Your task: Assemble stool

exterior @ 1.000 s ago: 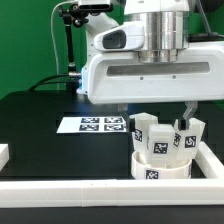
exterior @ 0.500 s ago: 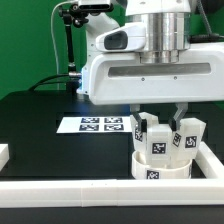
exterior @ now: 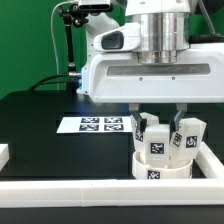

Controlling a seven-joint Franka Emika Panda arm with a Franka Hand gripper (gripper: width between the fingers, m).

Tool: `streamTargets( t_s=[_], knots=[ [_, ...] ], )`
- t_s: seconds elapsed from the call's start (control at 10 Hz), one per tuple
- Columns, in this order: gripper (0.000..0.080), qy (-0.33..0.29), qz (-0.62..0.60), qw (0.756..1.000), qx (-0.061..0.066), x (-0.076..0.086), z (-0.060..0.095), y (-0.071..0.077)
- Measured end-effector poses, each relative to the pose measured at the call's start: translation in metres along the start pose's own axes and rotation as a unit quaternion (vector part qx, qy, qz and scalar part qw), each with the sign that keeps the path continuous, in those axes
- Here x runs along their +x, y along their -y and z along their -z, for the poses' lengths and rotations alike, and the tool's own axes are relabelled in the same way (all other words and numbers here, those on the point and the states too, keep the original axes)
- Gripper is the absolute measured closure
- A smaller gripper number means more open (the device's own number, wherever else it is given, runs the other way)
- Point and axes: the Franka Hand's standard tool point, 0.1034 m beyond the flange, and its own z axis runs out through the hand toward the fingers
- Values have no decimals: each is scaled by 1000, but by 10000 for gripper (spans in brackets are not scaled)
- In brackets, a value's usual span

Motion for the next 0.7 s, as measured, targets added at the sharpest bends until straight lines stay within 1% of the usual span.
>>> streamTargets(
  t_s=[0.1, 0.3, 0.5, 0.7],
  knots=[
    [462, 0, -44, 999, 0, 0, 0, 0],
    [462, -3, -128, 992, 5, 0, -1, 0],
    [462, -2, -229, 973, 7, -1, -1, 2],
    [462, -1, -295, 955, 9, -1, -1, 5]
  ],
)
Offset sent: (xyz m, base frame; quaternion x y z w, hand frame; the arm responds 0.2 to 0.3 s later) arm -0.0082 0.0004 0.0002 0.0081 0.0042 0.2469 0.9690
